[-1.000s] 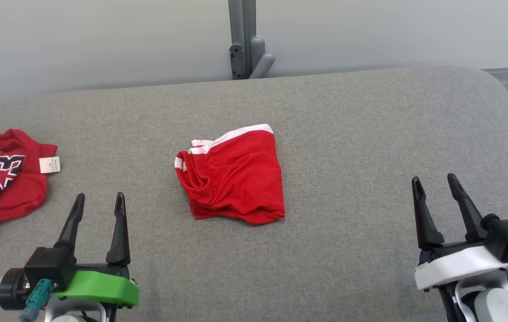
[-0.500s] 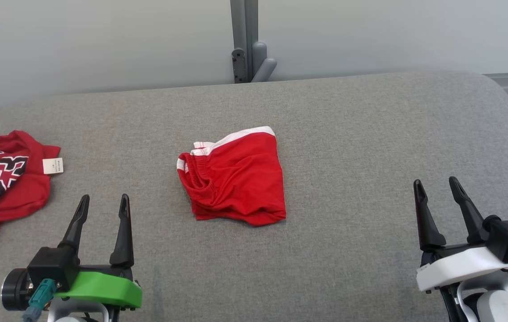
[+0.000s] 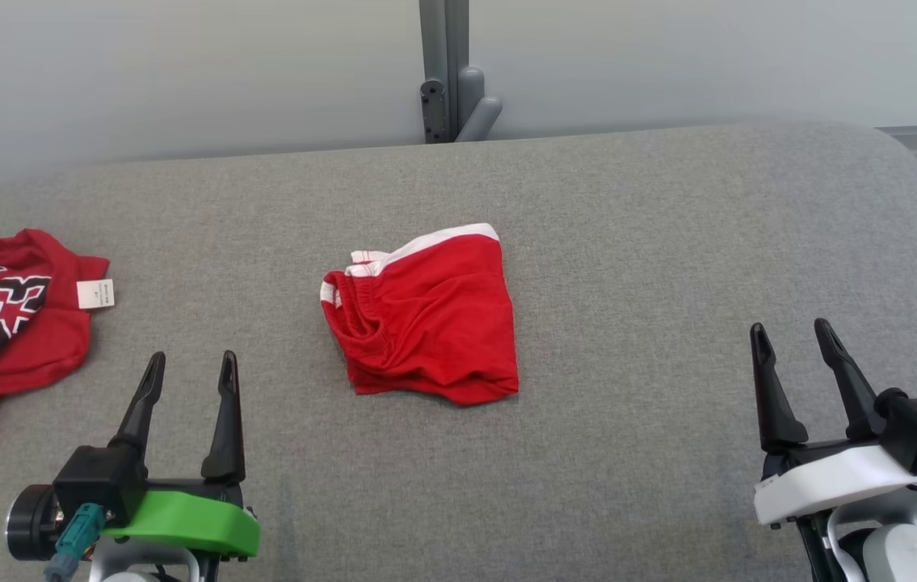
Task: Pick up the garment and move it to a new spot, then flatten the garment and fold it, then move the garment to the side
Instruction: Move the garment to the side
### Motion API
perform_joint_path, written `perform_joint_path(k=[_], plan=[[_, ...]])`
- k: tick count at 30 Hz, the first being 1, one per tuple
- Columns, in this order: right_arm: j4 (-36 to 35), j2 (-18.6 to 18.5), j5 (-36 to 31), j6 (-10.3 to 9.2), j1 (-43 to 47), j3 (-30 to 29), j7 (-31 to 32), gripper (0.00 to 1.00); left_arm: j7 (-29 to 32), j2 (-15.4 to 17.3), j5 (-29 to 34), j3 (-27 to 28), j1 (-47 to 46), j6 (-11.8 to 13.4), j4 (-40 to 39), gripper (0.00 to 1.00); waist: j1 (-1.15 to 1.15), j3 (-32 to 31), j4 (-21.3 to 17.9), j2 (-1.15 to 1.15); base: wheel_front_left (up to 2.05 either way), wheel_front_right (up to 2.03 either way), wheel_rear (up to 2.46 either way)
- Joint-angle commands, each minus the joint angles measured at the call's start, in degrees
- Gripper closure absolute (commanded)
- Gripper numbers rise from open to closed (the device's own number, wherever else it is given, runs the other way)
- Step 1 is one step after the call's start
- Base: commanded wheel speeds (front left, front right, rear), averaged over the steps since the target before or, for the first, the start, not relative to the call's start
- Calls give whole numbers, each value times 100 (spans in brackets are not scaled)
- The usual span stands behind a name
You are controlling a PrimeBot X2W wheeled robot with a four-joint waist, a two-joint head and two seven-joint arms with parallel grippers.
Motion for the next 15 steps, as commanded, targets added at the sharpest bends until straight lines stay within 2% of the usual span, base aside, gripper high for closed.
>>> perform_joint_path(k=[1,15], plan=[[-2,-22,-42,0,-2,-17,-8,0,-28,47,-52,-4,-36,41,1,0,0,9,6,0,0,0,0],[115,-54,41,0,-62,-64,60,0,-77,65,-68,-91,-170,4,36,0,0,95,136,0,0,0,0]])
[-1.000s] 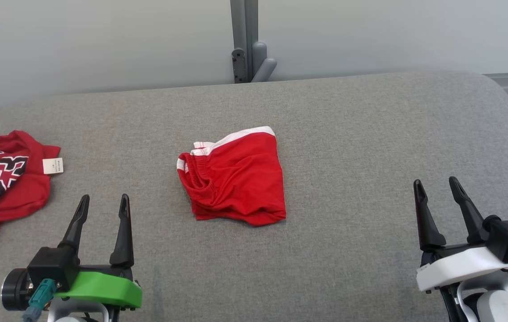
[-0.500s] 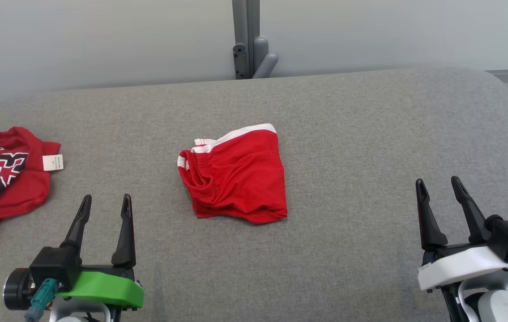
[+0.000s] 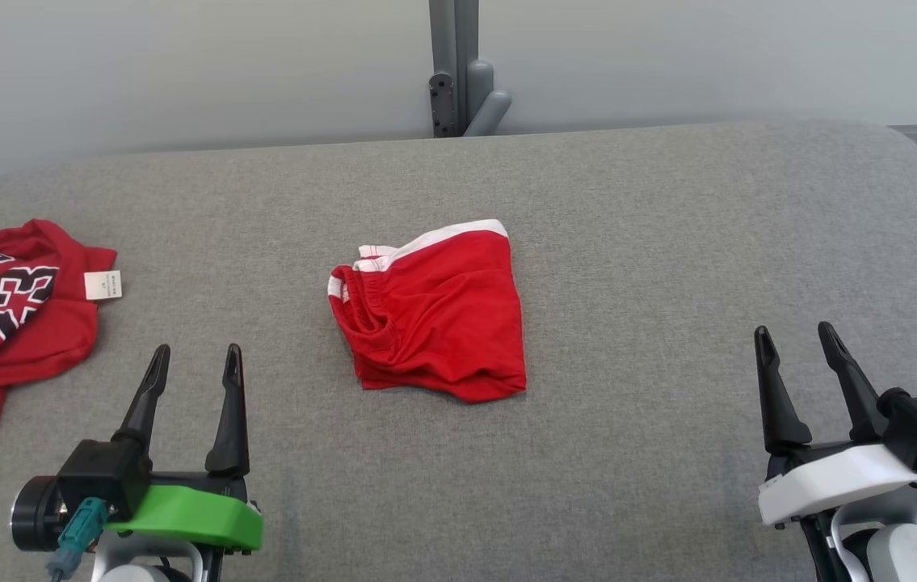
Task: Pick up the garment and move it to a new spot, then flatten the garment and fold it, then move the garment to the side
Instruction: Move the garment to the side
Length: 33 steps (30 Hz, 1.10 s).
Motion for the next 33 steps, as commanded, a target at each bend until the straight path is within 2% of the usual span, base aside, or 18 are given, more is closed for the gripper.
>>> perform_joint_path(k=[1,4,10,20,25,32,33], plan=[[77,-46,43,0,-90,-37,26,0,-29,28,3,-26,-136,-28,6,0,0,62,101,0,0,0,0],[199,-74,97,0,-190,-28,60,0,-39,17,17,-62,-213,-47,-17,0,0,146,221,0,0,0,0],[795,-255,211,0,-716,160,168,0,-118,-104,48,-210,-550,-105,-5,0,0,581,769,0,0,0,0],[2062,-497,501,0,-1886,1044,377,0,-356,-395,15,-393,-1067,-215,273,0,0,1305,1541,0,0,0,0],[2682,-495,774,0,-2363,1511,447,0,-413,-500,11,-424,-1235,-255,415,0,0,1507,1719,0,0,0,0],[3311,-502,1261,1,-2633,2101,809,0,-449,-571,68,-384,-1361,-272,509,0,0,1634,1724,0,0,0,0],[3342,-504,1343,1,-2651,2180,836,19,-450,-576,84,-369,-1375,-277,503,0,0,1638,1703,0,0,0,0]])
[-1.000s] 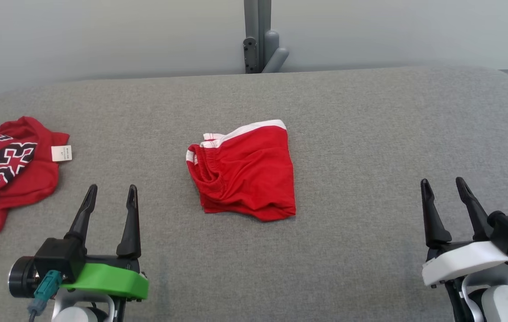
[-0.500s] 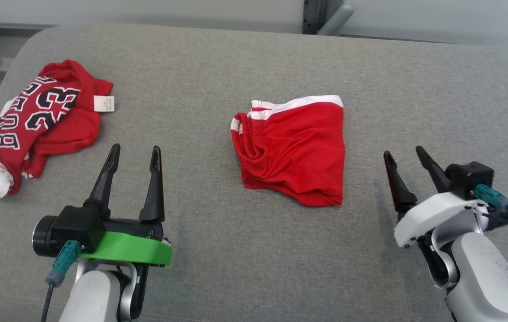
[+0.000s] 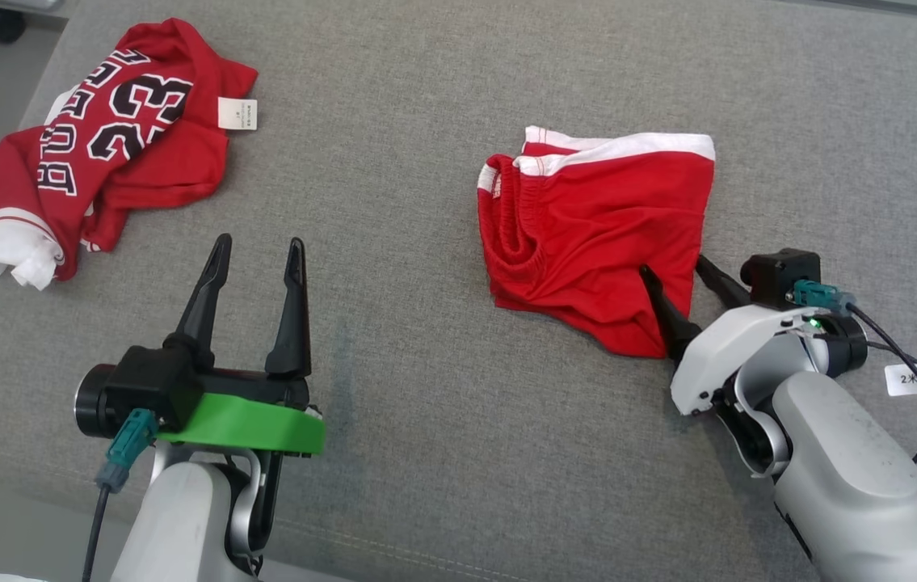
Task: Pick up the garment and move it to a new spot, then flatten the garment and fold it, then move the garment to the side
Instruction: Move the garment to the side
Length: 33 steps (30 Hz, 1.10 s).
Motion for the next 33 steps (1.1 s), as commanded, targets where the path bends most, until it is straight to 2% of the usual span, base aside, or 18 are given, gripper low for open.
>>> perform_joint_path(k=[1,2,3,14,25,33], plan=[[185,0,184,1,65,201,178,57,-41,-15,79,51,-116,-37,-11,0,0,86,10,0,0,0,0],[188,-9,266,1,54,290,206,84,-41,-19,89,65,-128,-48,-17,0,0,85,-19,0,0,0,0],[163,-25,335,2,36,388,227,100,-42,-23,92,77,-136,-55,-23,0,0,80,-53,0,0,0,0],[-243,-435,692,-6,-155,1046,34,100,-43,43,229,207,-81,-131,-133,0,0,-15,-669,0,0,0,0],[-789,-1101,783,-6,78,1423,-35,100,55,302,382,211,-219,-137,-503,0,0,235,-2005,0,0,0,0],[-924,-1527,816,-6,-372,1903,-38,100,352,526,462,156,-404,-170,-891,0,0,674,-2798,0,0,0,0]])
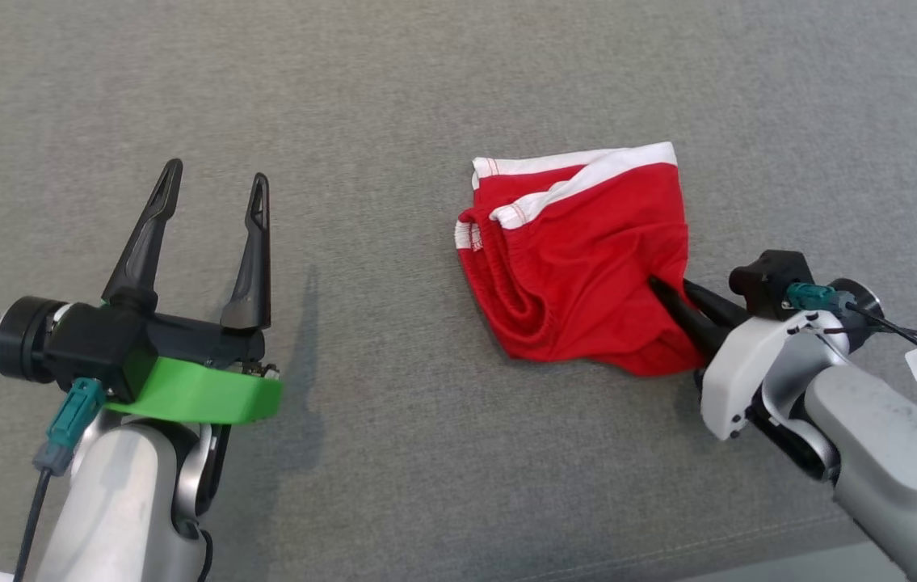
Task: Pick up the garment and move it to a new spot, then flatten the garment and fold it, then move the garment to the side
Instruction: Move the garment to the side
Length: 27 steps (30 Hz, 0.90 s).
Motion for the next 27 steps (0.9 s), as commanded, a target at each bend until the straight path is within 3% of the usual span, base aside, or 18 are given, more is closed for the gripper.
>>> perform_joint_path(k=[1,8,16,20,27], plan=[[35,-171,67,-12,-148,101,-26,100,57,75,45,-2,-130,-34,-69,0,-1,474,-633,0,0,0,0],[364,-1171,155,-12,-869,343,-407,100,380,357,143,-16,-365,-68,-493,0,-1,1067,-1073,0,0,0,0],[1050,-2015,81,-12,-1434,345,-942,100,666,553,230,-61,-529,-97,-853,0,-1,1518,-1238,0,0,0,0],[1384,-2188,-15,-12,-1695,141,-1078,100,761,642,254,-76,-594,-109,-996,0,-1,1665,-1262,0,0,0,0],[1919,-2007,-43,-12,-1948,-227,-1202,100,813,692,269,-116,-654,-111,-1112,0,-1,1788,-1206,0,0,0,0]])
